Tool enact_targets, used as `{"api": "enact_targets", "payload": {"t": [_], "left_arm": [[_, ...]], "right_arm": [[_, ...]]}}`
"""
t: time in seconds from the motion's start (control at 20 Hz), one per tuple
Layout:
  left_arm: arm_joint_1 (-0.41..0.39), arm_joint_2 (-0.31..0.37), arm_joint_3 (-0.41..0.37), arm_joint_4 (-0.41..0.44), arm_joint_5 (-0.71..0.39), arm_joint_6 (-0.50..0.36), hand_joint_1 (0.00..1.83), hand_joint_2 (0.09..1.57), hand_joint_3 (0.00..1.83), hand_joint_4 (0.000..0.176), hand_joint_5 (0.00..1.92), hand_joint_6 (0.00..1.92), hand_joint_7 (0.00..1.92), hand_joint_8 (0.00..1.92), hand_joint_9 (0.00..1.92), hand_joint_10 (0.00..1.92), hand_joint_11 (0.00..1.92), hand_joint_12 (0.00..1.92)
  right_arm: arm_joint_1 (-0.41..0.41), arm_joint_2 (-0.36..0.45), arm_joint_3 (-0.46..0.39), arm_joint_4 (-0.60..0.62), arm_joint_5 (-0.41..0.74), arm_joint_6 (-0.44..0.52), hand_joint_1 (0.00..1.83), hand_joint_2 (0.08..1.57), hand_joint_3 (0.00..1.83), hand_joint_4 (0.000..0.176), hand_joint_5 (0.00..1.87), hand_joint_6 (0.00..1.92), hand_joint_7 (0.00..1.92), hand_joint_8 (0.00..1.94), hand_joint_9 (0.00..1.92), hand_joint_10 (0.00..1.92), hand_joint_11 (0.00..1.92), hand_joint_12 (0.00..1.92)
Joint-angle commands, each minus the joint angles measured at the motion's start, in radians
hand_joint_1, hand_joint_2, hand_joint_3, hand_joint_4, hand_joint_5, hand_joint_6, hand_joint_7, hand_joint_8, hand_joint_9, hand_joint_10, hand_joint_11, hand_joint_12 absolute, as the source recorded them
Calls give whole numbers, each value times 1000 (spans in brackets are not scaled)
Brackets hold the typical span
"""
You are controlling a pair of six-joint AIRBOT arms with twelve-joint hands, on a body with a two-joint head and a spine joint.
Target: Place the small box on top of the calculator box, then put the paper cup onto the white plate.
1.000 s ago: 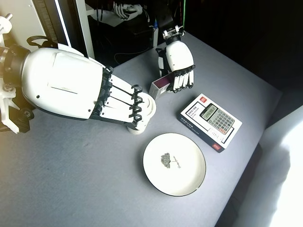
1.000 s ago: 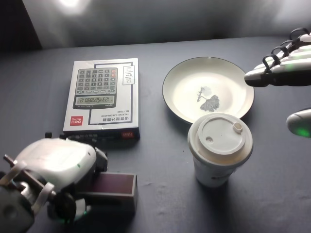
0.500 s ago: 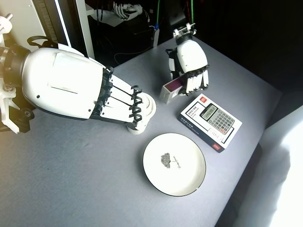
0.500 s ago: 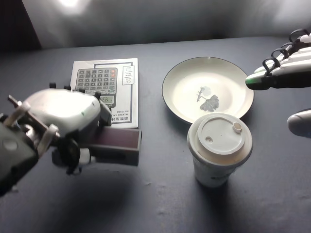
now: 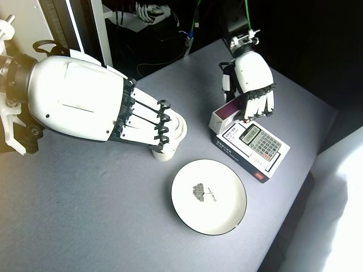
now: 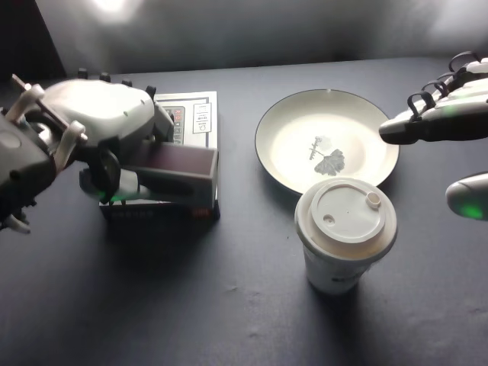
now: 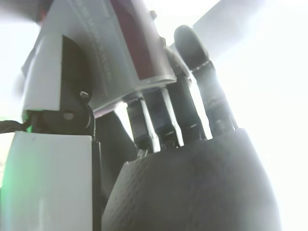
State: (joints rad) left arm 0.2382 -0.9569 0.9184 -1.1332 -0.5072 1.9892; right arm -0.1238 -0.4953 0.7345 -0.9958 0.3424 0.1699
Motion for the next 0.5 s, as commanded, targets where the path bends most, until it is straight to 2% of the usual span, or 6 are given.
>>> {"api": "enact_targets", "payload": {"t": [0.0,0.05,0.15,0.2,0.3,0.45], "left_arm": [[-15,2,14,46,-42,2,1249,1149,0,0,870,959,968,1219,732,978,358,1347],[-21,-6,37,46,-30,2,1336,1173,0,0,830,991,933,1200,710,1376,365,1352],[-25,-22,76,48,-1,2,1351,1197,1,0,781,1064,888,1257,665,1523,323,1379],[-25,-30,95,48,12,2,1252,1181,0,0,796,1085,918,1262,664,1159,333,1363],[-25,-47,129,51,26,-1,1229,1184,0,0,790,1097,911,1287,668,1021,324,1360],[-22,-78,184,103,43,-57,1225,1177,1,0,801,1088,919,1274,697,946,344,1365]], "right_arm": [[12,11,-3,35,63,10,101,1352,1,0,264,0,292,0,284,1,0,729],[16,10,-3,35,60,10,50,1362,3,0,253,0,280,0,262,2,0,671],[19,8,-3,35,57,10,50,1357,0,0,272,5,304,6,286,10,0,710],[21,8,-3,35,56,10,40,1358,0,0,275,4,296,1,282,5,0,739],[22,7,-3,35,55,10,69,1354,0,0,285,6,303,3,291,7,0,753],[22,7,-3,35,55,9,107,1354,0,0,295,3,326,6,305,8,0,751]]}}
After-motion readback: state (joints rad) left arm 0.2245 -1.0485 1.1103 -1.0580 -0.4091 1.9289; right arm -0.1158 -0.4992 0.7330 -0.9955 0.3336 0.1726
